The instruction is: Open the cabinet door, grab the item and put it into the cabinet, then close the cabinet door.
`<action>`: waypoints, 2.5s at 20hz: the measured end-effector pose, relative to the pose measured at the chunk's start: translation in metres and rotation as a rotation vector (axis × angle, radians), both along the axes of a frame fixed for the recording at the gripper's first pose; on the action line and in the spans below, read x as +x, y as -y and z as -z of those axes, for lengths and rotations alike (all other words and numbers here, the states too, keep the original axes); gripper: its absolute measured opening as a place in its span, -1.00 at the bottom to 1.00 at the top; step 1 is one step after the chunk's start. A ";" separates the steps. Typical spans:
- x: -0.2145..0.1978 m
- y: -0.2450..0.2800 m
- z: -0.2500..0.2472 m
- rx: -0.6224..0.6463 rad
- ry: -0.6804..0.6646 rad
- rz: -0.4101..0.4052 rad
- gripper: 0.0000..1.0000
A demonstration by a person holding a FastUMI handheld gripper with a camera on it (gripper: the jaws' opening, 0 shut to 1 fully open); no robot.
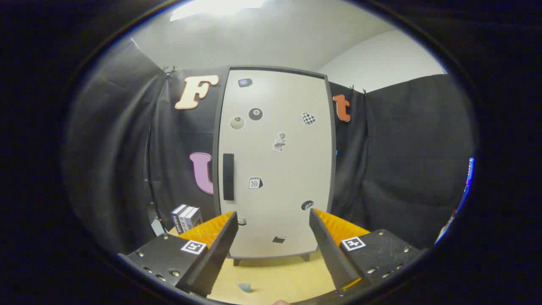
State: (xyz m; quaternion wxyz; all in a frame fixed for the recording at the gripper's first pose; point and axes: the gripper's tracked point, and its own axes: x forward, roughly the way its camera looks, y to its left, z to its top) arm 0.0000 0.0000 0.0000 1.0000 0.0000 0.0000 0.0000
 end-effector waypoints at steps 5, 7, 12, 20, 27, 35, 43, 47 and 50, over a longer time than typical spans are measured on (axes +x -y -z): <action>0.006 -0.009 0.004 -0.003 -0.006 -0.016 1.00; 0.009 -0.012 0.005 -0.016 -0.007 -0.019 1.00; 0.013 -0.018 0.011 -0.009 -0.022 -0.023 1.00; 0.031 -0.030 0.014 -0.002 -0.045 -0.040 1.00; 0.079 -0.057 0.011 -0.011 -0.050 -0.072 1.00; 0.141 -0.107 0.008 -0.005 -0.050 -0.138 1.00; 0.197 -0.129 0.004 0.015 -0.044 -0.141 0.83; 0.214 -0.131 0.002 0.019 -0.044 -0.126 0.52; 0.220 -0.129 0.007 0.012 -0.064 -0.113 0.24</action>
